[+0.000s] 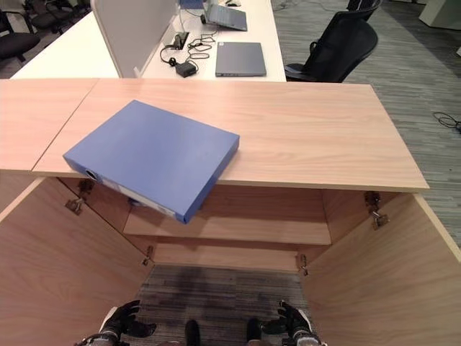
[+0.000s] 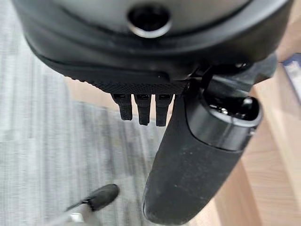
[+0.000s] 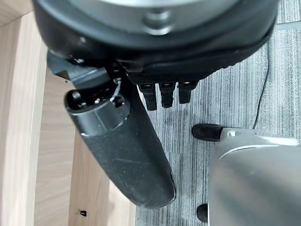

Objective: Put the empty folder in the office cabinet

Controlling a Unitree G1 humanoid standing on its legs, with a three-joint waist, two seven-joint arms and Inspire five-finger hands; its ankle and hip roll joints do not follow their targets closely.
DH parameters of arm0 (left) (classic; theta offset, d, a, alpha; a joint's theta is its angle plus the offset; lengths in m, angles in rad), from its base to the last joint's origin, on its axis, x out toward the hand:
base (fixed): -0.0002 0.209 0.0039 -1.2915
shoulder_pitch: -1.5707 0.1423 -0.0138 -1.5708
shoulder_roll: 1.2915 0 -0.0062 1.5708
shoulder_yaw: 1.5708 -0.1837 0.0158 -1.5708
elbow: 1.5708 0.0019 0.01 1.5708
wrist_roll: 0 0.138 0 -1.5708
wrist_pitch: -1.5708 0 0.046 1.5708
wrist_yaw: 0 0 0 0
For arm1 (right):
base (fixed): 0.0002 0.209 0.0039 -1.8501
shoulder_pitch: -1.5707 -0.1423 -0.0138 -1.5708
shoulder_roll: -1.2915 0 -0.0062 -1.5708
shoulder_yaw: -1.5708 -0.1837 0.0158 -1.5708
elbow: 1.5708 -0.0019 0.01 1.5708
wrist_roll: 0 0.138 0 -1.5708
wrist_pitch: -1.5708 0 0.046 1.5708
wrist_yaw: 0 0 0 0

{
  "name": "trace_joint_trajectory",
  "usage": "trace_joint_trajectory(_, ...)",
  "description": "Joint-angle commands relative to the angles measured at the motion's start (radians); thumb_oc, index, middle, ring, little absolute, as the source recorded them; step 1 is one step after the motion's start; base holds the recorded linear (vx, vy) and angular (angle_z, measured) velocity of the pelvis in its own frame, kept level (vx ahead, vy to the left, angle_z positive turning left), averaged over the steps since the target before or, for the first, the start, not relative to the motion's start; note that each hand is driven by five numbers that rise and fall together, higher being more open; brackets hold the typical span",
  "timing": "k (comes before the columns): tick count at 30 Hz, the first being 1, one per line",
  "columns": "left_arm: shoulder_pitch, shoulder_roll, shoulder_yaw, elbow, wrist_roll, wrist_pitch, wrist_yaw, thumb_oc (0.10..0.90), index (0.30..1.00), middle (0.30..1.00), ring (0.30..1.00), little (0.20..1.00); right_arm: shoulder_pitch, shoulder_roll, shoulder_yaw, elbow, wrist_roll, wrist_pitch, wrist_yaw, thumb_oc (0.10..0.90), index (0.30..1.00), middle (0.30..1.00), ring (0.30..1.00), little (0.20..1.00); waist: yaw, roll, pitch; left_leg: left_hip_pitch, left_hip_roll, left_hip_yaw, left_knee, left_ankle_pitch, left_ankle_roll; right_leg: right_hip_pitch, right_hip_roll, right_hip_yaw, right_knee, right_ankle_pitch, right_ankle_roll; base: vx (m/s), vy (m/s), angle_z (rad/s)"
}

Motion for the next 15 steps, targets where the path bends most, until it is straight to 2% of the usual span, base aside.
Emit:
trace_joint_trajectory(1, -0.105, 0.041, -0.006, -0.081, -0.024, -0.086, 0.036, 0.800, 0.900, 0.900, 0.900, 0.900, -0.039, -0.055, -0.014, -0.055, -0.004, -0.046, -0.006, 0.800, 0.900, 0.900, 0.900, 0.900, 0.017, -0.008, -0.021, 0.038, 0.013, -0.083, 0.016, -0.142, -0.031, 0.067, -0.055, 0.023, 0.076, -0.160, 0.068, 0.04, -0.048, 0.01)
trace_joint_trajectory(3, -0.093, 0.044, -0.002, -0.156, -0.027, -0.097, 0.042, 0.800, 0.900, 0.900, 0.900, 0.900, -0.027, -0.052, -0.022, -0.084, 0.003, -0.054, -0.004, 0.800, 0.900, 0.900, 0.900, 0.900, 0.016, -0.012, -0.030, 0.052, 0.019, -0.086, 0.011, -0.146, -0.037, 0.091, -0.056, 0.018, 0.054, -0.162, 0.069, 0.04, -0.060, -0.02)
trace_joint_trajectory(11, -0.060, 0.034, 0.020, -0.280, -0.040, -0.111, 0.065, 0.800, 0.900, 0.900, 0.900, 0.900, -0.014, -0.045, -0.031, -0.087, 0.001, -0.063, -0.005, 0.800, 0.900, 0.900, 0.900, 0.900, 0.019, -0.017, -0.037, 0.068, 0.033, -0.101, 0.006, -0.143, -0.048, 0.122, -0.049, 0.013, 0.033, -0.170, 0.065, 0.01, -0.046, 0.00)
trace_joint_trajectory(13, -0.051, 0.029, 0.036, -0.335, -0.032, -0.131, 0.108, 0.800, 0.900, 0.900, 0.900, 0.900, -0.009, -0.037, -0.033, -0.083, 0.003, -0.071, -0.014, 0.800, 0.900, 0.900, 0.900, 0.900, 0.023, -0.021, -0.038, 0.068, 0.035, -0.107, 0.006, -0.141, -0.051, 0.128, -0.046, 0.011, 0.029, -0.173, 0.063, -0.01, -0.060, 0.01)
trace_joint_trajectory(15, -0.032, -0.003, 0.063, -0.405, -0.045, -0.162, 0.219, 0.800, 0.900, 0.900, 0.900, 0.900, -0.005, -0.026, -0.030, -0.097, -0.009, -0.093, -0.053, 0.800, 0.900, 0.900, 0.900, 0.900, 0.034, -0.032, -0.039, 0.067, 0.041, -0.115, 0.006, -0.136, -0.055, 0.135, -0.042, 0.008, 0.026, -0.177, 0.060, -0.02, -0.083, 0.12)
